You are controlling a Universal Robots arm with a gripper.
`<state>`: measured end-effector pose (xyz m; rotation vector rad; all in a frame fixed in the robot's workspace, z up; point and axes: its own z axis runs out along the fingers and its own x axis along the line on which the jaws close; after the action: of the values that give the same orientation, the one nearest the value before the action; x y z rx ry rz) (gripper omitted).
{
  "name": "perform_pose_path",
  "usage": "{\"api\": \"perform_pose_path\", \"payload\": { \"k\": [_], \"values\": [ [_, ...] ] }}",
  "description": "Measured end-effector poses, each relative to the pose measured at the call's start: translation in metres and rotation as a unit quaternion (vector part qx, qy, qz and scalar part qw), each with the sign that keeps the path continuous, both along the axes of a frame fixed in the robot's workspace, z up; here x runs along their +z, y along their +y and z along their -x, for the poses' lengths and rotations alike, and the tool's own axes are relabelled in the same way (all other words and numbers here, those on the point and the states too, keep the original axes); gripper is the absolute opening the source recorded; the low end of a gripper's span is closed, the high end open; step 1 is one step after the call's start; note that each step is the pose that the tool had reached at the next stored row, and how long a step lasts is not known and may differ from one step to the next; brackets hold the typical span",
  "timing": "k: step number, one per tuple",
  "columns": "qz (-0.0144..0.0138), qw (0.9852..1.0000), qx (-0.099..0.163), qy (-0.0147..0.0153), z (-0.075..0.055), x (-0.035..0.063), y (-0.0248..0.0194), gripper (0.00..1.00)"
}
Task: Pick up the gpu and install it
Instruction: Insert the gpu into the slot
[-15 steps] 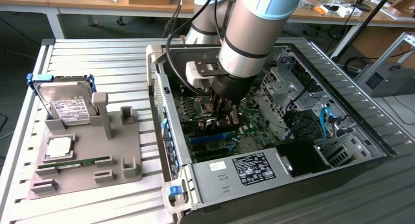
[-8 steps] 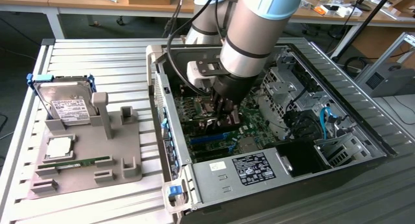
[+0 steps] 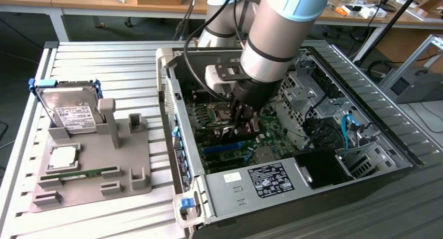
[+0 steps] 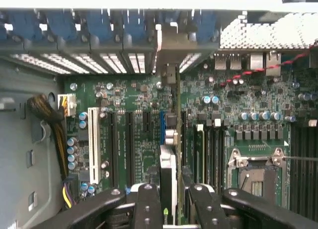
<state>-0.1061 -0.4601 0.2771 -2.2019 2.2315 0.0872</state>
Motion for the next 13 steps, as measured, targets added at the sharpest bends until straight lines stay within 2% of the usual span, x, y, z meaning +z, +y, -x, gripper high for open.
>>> {"api": "perform_pose_path", "payload": {
  "k": [9, 13],
  "values": [
    [0.0000, 1.0000, 0.000, 0.0007, -0.0031, 0.0041, -0.0001, 0.27],
    [0.0001, 1.0000, 0.000, 0.0006, -0.0020, 0.0041, -0.0025, 0.27]
  ]
}}
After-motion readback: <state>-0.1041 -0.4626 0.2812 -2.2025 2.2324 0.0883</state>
